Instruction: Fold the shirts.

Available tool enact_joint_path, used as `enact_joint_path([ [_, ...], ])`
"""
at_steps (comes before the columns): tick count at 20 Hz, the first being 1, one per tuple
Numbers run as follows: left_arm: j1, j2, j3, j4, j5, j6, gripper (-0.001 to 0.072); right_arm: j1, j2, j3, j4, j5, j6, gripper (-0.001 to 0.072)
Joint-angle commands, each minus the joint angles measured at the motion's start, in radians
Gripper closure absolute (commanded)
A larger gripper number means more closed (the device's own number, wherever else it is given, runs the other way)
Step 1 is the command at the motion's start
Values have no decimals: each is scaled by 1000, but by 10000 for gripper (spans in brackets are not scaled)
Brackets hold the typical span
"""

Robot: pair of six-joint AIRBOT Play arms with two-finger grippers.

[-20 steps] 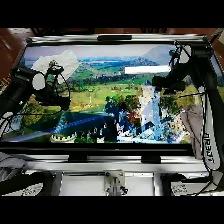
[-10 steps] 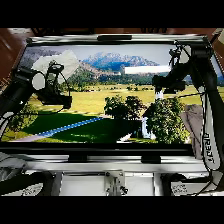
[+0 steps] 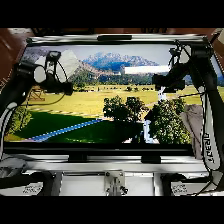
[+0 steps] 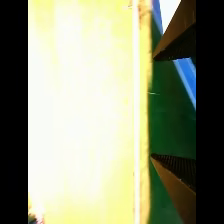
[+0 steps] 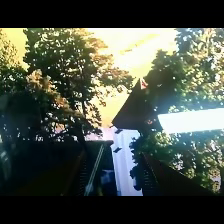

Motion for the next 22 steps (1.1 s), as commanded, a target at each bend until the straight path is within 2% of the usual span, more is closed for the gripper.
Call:
enact_joint_path([
  [1,117,-221,284,52,56,-23,16,1,-1,0,29,34,-4,259],
  [5,236,-524,598,51,56,-48,15,1,-1,0,37,79,-39,259],
  [7,266,-580,585,43,113,-104,15,2,-1,0,37,79,-41,259],
  [11,275,-628,517,-47,259,-125,16,2,-1,0,37,71,-41,260],
  [22,272,-689,517,-72,372,-177,28,2,-1,0,92,77,-45,260],
])
